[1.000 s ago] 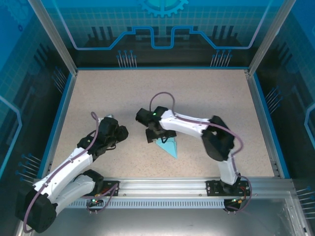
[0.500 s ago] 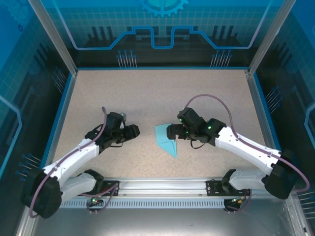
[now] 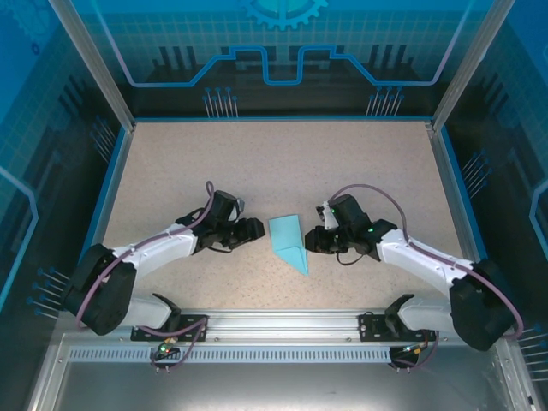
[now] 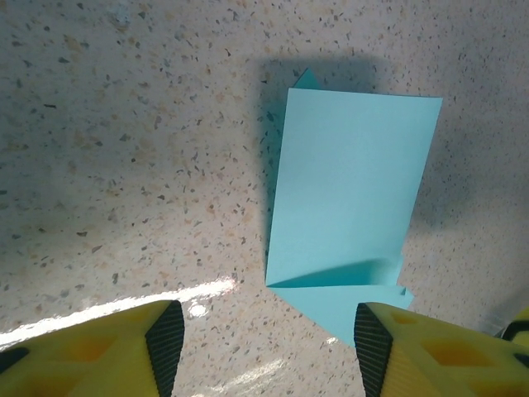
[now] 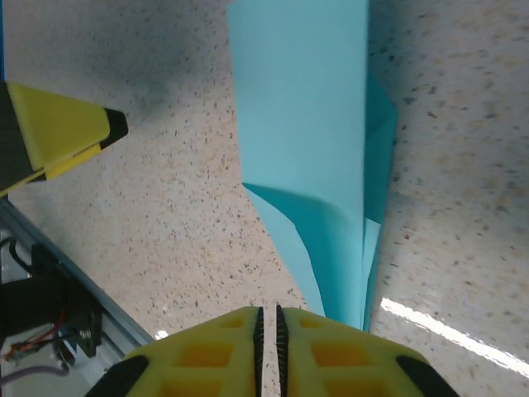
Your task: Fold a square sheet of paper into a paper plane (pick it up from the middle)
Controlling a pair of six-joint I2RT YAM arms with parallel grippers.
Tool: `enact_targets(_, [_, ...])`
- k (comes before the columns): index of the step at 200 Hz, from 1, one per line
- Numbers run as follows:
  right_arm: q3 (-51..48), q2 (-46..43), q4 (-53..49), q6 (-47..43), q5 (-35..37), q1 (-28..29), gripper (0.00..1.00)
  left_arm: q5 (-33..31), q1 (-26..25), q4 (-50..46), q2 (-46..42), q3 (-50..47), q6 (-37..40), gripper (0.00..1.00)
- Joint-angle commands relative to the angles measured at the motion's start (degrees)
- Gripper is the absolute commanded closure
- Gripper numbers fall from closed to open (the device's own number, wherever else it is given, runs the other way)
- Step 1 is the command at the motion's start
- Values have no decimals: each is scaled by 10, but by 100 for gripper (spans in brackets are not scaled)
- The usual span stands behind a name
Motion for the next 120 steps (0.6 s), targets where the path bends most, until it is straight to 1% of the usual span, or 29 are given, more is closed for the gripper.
enact_targets(1, [-6,37,47,-2,-70,-8,95,18,-7,16,22,14,-17,41])
enact_targets(9, [-2,50,52,1,-75,-8,96,21,-8,15,30,20,-16,41])
enact_targets(18, [4,63,49,0,-75,-6,100,24,-9,14,39,25,-15,42])
enact_targets(29, [10,79,46,-2,-71,-8,100,29,-10,15,49,29,-15,42])
enact_targets(46, [12,103,63,-2,-87,-8,100,35,-10,22,60,32,-19,43])
enact_targets(78, [19,139,72,-2,-86,-12,100,42,-11,26,73,37,-20,43])
enact_targets(120, [9,174,111,5,-97,-37,100,50,-15,25,83,47,-17,43])
